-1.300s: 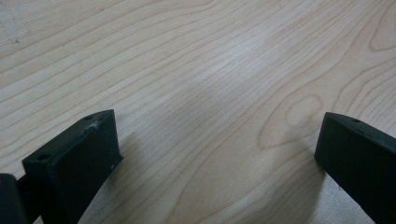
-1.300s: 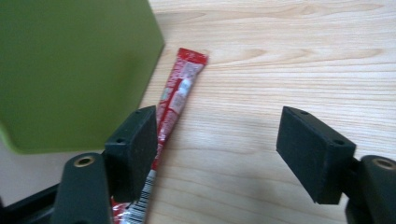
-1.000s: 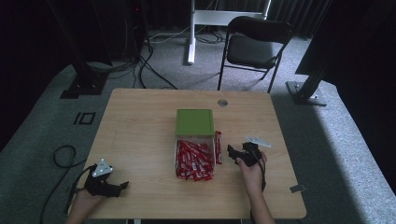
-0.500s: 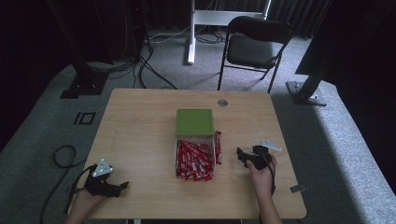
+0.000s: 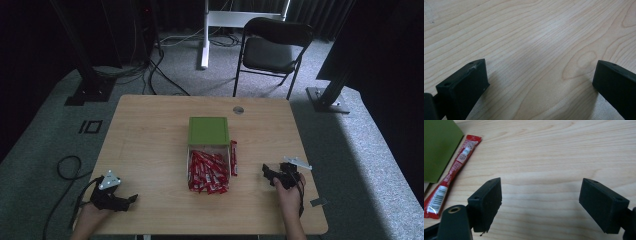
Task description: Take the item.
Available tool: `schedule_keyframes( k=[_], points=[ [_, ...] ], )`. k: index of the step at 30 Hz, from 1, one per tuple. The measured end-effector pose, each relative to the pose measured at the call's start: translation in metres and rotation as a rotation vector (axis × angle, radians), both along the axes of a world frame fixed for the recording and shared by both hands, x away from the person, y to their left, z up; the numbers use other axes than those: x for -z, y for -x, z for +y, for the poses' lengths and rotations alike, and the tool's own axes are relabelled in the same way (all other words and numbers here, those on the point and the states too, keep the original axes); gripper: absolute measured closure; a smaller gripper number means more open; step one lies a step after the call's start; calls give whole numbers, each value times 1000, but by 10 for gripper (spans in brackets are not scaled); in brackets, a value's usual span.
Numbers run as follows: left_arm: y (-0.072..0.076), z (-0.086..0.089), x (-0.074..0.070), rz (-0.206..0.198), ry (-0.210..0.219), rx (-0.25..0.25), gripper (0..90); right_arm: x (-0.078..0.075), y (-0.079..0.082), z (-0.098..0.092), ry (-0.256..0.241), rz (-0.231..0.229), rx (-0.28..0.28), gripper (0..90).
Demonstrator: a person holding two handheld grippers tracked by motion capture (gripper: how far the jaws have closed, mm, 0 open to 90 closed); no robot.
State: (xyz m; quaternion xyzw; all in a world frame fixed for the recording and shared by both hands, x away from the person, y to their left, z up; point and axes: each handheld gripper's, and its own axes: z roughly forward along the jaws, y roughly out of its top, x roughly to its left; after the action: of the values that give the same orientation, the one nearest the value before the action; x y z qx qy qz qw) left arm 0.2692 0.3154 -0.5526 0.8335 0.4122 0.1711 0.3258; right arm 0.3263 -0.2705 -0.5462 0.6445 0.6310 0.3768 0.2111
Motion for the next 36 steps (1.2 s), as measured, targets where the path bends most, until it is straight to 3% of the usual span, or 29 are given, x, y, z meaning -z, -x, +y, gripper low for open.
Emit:
schedule_keyframes(
  k=[29, 36],
  points=[
    [0, 0, 0, 0, 0, 0, 8, 10, 43, -50, 43, 23, 62, 139],
    [0, 0, 0, 0, 0, 0, 8, 11, 51, -48, 84, 16, 41, 139]
  ],
)
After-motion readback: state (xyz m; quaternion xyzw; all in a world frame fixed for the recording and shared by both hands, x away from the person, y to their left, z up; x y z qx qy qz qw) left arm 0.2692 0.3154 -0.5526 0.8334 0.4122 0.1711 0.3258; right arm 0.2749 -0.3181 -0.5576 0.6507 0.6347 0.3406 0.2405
